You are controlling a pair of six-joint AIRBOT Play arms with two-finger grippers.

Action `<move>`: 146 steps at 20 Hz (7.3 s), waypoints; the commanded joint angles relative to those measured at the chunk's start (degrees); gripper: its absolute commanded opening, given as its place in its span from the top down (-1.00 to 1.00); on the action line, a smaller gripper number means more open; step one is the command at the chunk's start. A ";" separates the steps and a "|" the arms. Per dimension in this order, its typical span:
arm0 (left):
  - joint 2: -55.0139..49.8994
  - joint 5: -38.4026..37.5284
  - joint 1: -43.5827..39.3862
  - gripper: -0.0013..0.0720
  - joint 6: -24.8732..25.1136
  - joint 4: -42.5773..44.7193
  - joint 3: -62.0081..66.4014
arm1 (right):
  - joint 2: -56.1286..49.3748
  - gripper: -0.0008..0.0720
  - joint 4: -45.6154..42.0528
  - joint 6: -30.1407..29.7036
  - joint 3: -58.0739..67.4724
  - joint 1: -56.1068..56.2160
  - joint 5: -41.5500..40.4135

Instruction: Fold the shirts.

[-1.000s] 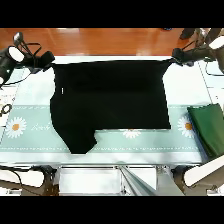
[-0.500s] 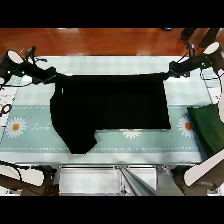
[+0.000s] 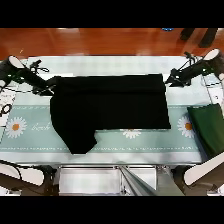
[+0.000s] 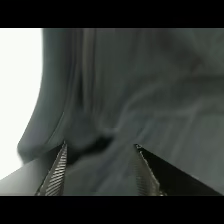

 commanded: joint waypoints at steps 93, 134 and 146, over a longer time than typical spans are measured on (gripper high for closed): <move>33.59 30.69 0.11 -0.42 7.04 -12.28 -33.66 | 11.76 -0.16 10.80 -5.66 -23.78 -12.39 -13.99; -16.52 10.03 -52.15 0.92 -3.52 -16.87 21.86 | 65.81 0.92 7.76 -5.53 -41.40 2.73 -1.77; -9.84 -3.26 -41.46 0.92 6.62 -24.59 20.33 | 64.06 0.91 17.99 -5.07 -41.40 5.66 -10.88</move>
